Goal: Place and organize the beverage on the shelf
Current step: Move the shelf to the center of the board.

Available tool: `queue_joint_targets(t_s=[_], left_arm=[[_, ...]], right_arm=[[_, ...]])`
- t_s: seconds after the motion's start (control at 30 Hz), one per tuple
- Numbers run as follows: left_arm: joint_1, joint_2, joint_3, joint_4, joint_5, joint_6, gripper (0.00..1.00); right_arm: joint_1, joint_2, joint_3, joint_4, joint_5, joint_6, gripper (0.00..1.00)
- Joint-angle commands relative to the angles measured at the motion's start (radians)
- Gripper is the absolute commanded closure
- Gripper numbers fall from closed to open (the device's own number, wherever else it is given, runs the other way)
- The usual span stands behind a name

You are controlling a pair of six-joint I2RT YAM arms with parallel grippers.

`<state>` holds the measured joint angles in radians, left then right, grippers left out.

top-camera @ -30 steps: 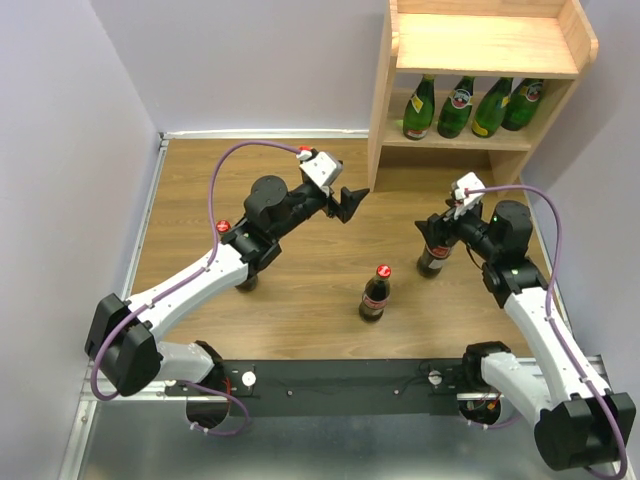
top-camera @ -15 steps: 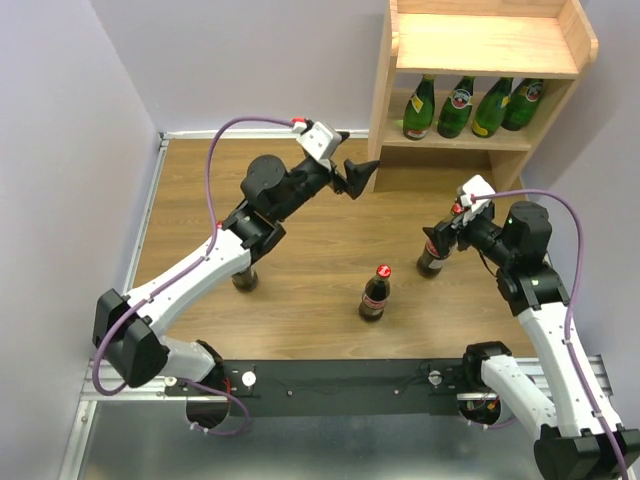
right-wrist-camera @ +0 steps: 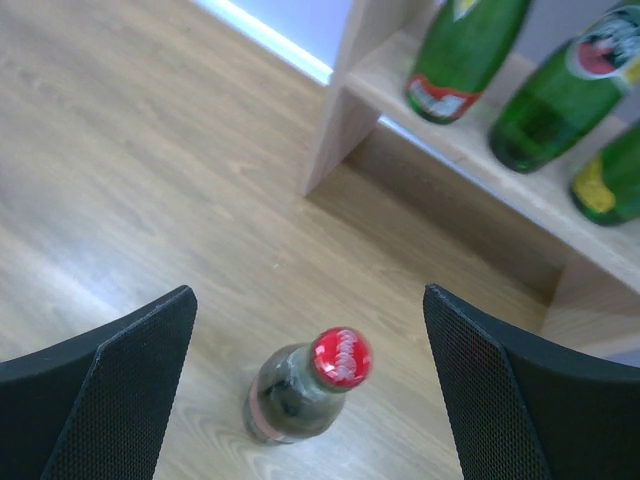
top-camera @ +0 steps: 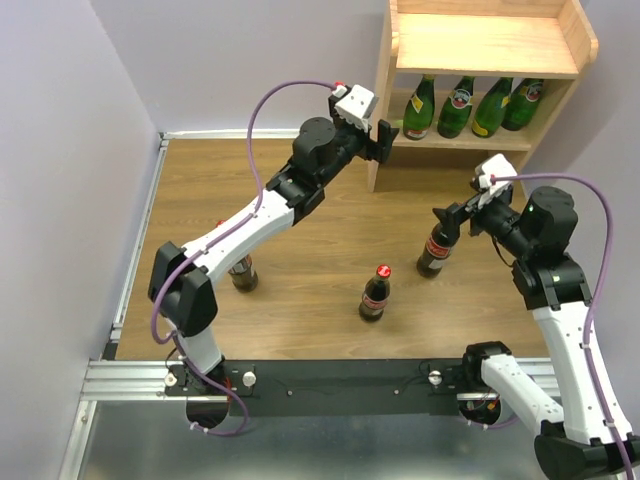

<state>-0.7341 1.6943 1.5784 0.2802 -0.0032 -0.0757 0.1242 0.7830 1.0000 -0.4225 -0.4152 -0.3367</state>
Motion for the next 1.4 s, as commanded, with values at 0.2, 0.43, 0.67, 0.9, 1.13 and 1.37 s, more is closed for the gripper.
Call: queue_joint_targets(t_s=[0.2,0.43,0.67,0.9,1.13,1.37], left_arm=[[0.002,0.148,0.156,-0.038,-0.161,0.036,0.14],[0.002,0.218,0.227,-0.039,-0.23,0.054,0.15],[0.007,0.212,0.216,-0.027,-0.221,0.06,0.15],[0.021,0.128,0.134,-0.003,-0.182,0.1,0.15],[0.045,-0.005,-0.029,0.02,-0.115,0.099,0.1],[0.064,-0.149,-0.188,0.066,0.033,0.08,0.06]], right_arm=[[-0.005,0.119,0.175,0.014,0.199,0.186,0.0],[-0.043,0.218,0.227,0.064,0.296,0.271,0.0],[-0.121,0.311,0.261,0.077,0.239,0.335,0.0],[-0.372,0.446,0.278,0.087,-0.013,0.427,0.01],[-0.439,0.51,0.223,0.085,-0.112,0.234,0.0],[-0.529,0.506,0.105,0.007,-0.273,-0.072,0.0]])
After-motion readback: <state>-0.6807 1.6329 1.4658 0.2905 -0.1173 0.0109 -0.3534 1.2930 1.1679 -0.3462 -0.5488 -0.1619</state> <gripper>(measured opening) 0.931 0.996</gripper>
